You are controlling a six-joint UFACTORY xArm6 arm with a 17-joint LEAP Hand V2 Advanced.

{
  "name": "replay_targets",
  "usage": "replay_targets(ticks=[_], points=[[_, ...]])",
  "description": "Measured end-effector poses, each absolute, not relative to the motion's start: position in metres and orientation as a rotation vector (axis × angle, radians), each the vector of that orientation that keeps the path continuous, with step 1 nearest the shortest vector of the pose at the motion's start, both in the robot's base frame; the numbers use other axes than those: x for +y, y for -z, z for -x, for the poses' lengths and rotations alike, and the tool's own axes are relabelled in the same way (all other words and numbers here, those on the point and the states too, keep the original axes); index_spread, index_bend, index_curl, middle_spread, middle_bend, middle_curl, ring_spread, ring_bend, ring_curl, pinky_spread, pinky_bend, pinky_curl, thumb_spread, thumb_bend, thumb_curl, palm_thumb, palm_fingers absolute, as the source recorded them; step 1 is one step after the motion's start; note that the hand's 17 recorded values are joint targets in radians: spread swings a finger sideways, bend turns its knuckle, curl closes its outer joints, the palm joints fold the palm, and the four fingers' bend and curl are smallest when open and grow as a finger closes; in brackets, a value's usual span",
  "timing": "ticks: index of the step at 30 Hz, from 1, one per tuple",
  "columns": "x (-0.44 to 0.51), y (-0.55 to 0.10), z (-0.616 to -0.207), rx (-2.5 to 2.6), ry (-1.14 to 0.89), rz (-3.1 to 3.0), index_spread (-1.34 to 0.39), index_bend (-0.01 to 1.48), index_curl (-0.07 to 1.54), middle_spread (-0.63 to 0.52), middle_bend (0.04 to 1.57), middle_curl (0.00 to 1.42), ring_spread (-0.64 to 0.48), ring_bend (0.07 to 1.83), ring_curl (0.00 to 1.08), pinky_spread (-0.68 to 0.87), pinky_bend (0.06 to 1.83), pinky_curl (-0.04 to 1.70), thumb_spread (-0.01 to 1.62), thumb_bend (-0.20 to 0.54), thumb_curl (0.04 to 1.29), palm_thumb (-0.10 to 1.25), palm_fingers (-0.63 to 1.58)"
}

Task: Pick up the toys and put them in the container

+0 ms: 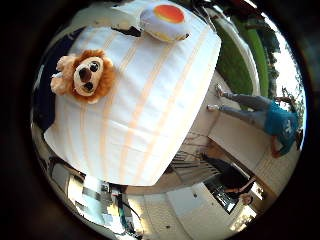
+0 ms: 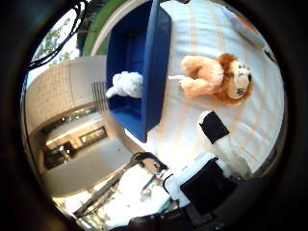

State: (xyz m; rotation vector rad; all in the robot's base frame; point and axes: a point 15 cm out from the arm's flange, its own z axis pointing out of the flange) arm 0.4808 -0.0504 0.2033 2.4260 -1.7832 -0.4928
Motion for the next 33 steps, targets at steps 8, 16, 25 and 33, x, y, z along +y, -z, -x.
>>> replay_targets(ticks=[8,16,25,33], points=[[-0.036,-0.154,-0.484,-1.691,0.489,-2.368,-0.21,0.18,0.28,0.06,0.18,0.33,0.27,0.38,0.31,0.44,0.59,0.26,1.13,-0.024,0.46,0.77,0.04],[-0.035,-0.145,-0.476,-1.614,0.427,-2.321,-0.22,0.11,0.26,-0.03,0.52,0.46,0.20,0.86,0.43,0.40,0.65,0.24,1.13,-0.021,0.45,0.79,0.97],[-0.050,-0.191,-0.462,-1.671,0.373,-2.328,-0.49,0.25,0.20,-0.14,0.98,0.75,0.01,1.24,0.68,0.36,1.15,0.47,1.11,0.024,0.53,0.99,1.10],[-0.047,-0.274,-0.393,-1.661,0.468,-2.264,-0.72,0.49,0.26,-0.19,1.10,0.90,-0.07,1.33,0.77,0.26,1.38,0.66,1.12,-0.012,0.61,1.02,0.98]])
